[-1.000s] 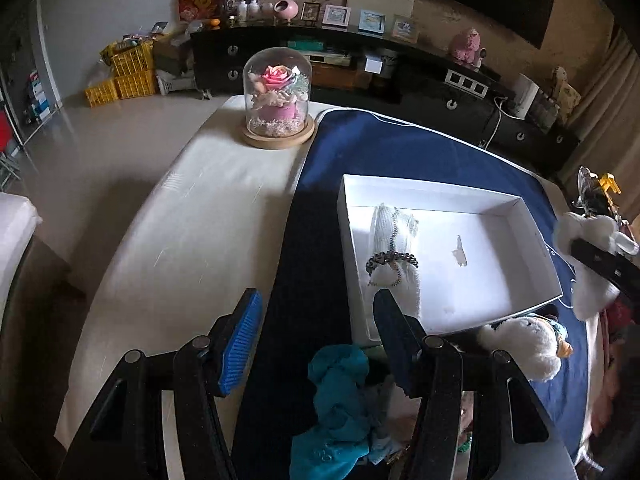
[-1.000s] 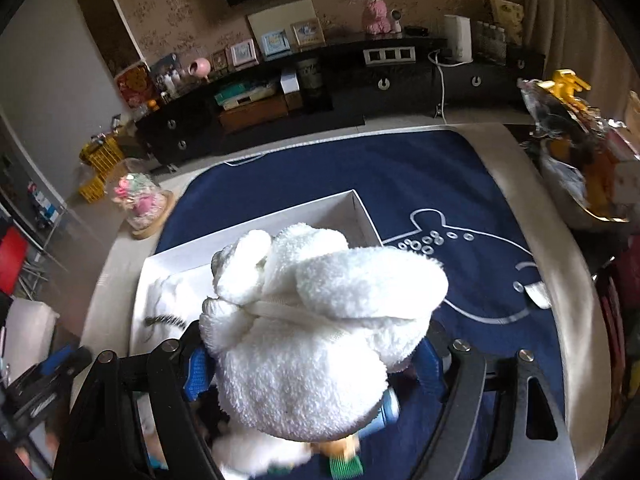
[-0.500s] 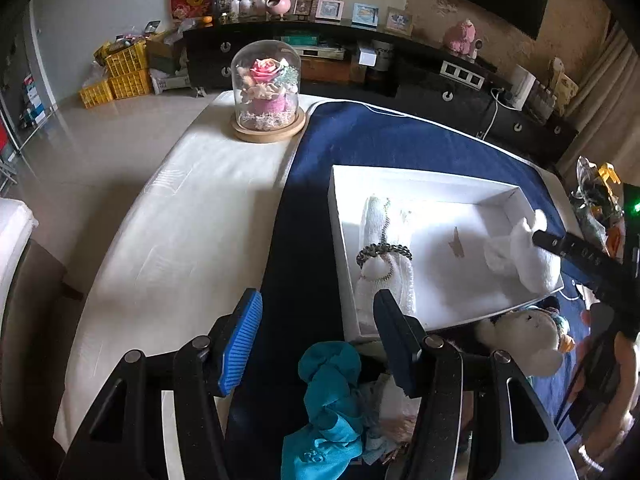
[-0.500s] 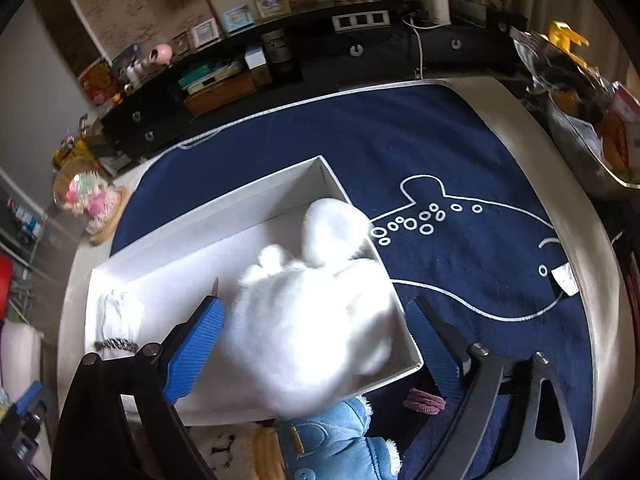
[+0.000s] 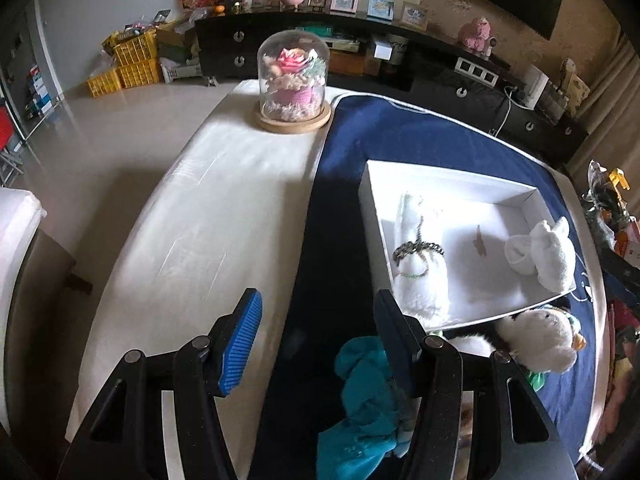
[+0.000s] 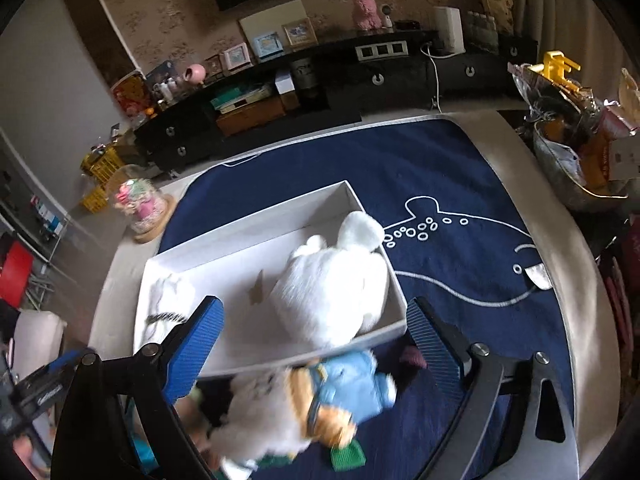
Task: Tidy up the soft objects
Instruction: 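Place the white fluffy plush in the box with the right gripper, then grasp the teal cloth with the left gripper while the right gripper grasps the denim plush dog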
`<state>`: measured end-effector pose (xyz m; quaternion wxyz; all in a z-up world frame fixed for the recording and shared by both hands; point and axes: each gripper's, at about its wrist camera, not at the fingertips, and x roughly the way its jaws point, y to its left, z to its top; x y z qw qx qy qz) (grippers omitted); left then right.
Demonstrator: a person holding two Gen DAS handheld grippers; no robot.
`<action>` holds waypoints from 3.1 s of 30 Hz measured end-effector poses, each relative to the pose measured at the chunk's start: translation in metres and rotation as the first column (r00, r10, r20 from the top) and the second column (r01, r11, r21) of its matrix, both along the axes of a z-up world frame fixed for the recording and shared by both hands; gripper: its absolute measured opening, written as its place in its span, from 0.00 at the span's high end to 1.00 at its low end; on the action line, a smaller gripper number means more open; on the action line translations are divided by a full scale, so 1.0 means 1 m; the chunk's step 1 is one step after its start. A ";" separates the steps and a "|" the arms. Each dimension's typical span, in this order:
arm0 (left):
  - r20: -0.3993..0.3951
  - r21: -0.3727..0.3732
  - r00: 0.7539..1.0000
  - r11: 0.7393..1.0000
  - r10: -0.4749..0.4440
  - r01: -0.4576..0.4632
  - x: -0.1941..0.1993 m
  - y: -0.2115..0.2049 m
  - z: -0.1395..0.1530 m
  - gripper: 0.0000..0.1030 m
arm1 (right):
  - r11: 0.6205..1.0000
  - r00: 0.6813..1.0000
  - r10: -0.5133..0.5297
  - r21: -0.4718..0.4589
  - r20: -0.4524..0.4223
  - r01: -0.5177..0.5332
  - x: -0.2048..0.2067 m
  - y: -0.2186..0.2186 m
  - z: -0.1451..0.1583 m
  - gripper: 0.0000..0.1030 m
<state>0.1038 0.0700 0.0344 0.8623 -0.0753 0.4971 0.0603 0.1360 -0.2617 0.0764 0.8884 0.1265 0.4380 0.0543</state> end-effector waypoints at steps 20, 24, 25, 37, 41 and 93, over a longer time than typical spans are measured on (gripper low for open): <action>-0.102 -0.067 0.981 0.985 -0.164 0.158 -0.046 -0.021 -0.045 0.44 | 0.999 0.999 0.037 0.023 0.037 -0.038 -0.055 -0.002 0.008 0.00; -0.123 -0.140 0.969 0.971 -0.213 0.196 -0.046 -0.023 -0.052 0.44 | 0.998 0.999 0.036 0.044 0.029 -0.037 -0.053 -0.003 0.005 0.00; -0.144 -0.108 0.967 0.975 -0.208 0.194 -0.044 -0.028 -0.057 0.44 | 0.998 0.999 0.038 0.050 0.023 -0.039 -0.053 -0.003 0.004 0.00; -0.145 -0.132 0.979 0.983 -0.144 0.125 -0.038 -0.015 -0.061 0.43 | 0.997 0.999 0.037 0.065 0.009 -0.037 -0.052 -0.004 0.001 0.00; -0.185 -0.180 0.964 0.971 -0.191 0.158 -0.030 -0.029 -0.077 0.43 | 0.997 0.999 0.041 0.069 0.006 -0.042 -0.053 -0.003 0.002 0.00; 0.059 -0.135 0.997 0.989 -0.054 0.061 -0.042 -0.016 -0.026 0.70 | 0.995 0.951 0.051 0.098 -0.306 -0.022 -0.030 0.038 -0.073 0.00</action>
